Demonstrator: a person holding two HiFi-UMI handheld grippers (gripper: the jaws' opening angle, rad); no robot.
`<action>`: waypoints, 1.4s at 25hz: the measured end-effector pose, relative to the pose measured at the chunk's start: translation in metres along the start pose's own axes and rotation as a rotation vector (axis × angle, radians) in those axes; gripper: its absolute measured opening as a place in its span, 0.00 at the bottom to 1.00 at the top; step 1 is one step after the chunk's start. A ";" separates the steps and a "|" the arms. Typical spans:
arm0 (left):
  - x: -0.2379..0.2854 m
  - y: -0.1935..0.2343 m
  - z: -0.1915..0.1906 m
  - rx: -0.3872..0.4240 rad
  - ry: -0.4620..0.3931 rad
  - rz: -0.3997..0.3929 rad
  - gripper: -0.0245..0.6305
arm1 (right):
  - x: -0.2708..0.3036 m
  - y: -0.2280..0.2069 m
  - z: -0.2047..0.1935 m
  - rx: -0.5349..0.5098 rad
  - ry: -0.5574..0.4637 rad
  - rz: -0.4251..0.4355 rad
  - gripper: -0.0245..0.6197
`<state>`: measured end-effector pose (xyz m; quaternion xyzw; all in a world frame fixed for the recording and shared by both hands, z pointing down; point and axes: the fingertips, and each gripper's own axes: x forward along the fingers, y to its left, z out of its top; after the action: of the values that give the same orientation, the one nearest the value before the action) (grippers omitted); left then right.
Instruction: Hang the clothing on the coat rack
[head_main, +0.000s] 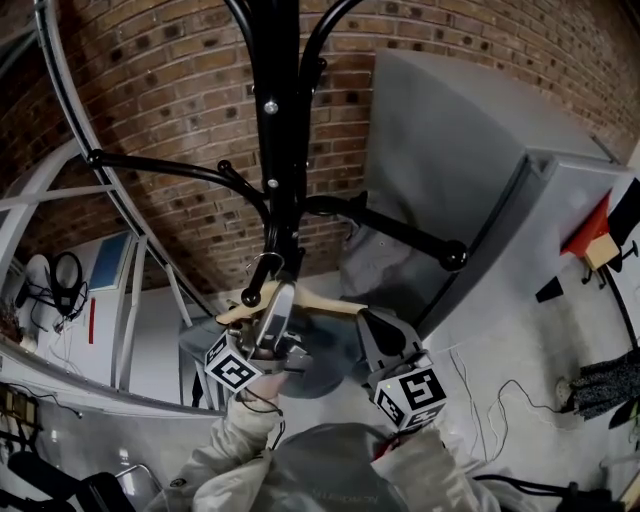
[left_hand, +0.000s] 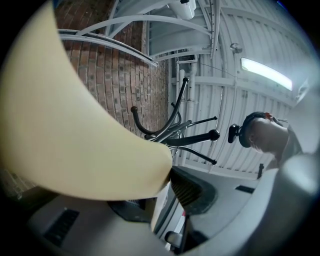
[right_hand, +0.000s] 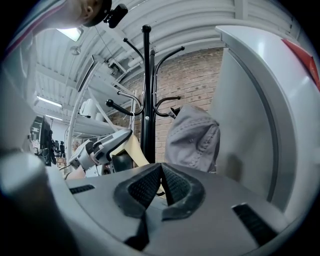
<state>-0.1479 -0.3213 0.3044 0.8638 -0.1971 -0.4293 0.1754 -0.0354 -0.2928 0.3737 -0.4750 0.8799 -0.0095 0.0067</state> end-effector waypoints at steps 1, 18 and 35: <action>0.000 0.000 0.000 -0.003 -0.005 0.001 0.21 | -0.002 -0.002 0.000 0.000 0.001 -0.001 0.08; -0.024 0.001 -0.018 -0.069 -0.123 0.175 0.23 | -0.051 -0.011 -0.021 0.063 0.036 0.066 0.08; -0.074 -0.043 -0.048 0.362 0.150 0.363 0.13 | -0.072 0.029 -0.039 0.115 0.055 0.136 0.08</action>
<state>-0.1421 -0.2419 0.3611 0.8610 -0.4087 -0.2835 0.1061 -0.0213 -0.2166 0.4127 -0.4128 0.9079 -0.0724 0.0106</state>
